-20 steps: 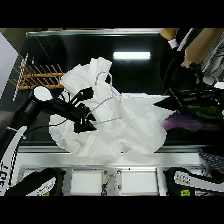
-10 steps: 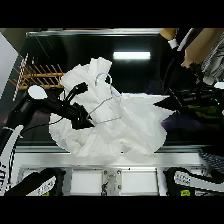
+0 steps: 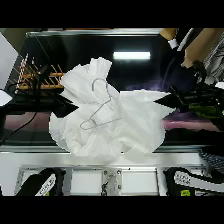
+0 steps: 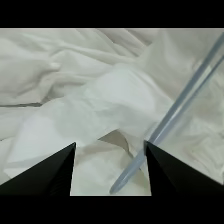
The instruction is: Fold the clothes and pants, and hang the long-sleeved shirts on hangers.
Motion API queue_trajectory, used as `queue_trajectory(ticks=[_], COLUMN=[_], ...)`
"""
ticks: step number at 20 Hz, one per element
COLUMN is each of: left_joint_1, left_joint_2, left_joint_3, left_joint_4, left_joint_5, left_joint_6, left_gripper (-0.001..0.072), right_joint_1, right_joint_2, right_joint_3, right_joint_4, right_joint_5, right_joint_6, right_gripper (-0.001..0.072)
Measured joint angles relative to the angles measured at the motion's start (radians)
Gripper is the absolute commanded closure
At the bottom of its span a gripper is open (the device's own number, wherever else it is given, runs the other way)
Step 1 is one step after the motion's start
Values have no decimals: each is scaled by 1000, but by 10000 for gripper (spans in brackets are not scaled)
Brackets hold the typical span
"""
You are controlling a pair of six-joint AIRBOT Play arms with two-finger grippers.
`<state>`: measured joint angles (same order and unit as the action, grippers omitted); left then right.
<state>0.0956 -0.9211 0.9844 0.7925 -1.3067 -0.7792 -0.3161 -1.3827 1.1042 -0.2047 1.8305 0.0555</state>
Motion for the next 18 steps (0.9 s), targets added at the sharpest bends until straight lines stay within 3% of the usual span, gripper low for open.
queue_trajectory(ticks=[5, 10, 13, 18], left_joint_1=[27, 10, -88, -374], left_joint_2=[134, 246, 269, 169], left_joint_3=[-101, -252, -316, -283], left_joint_4=[1, 3, 3, 76], left_joint_5=[93, 180, 231, 404], left_joint_6=[-144, -285, -354, -512], left_gripper=[281, 250, 252, 253], right_joint_1=[0, 0, 0, 0], right_joint_2=[32, 86, 113, 130], right_joint_3=[0, 0, 0, -1], right_joint_4=[161, 216, 228, 235], right_joint_5=[-52, -150, -222, -291], right_joint_6=[0, 0, 2, 24], right_gripper=[704, 705, 704, 704])
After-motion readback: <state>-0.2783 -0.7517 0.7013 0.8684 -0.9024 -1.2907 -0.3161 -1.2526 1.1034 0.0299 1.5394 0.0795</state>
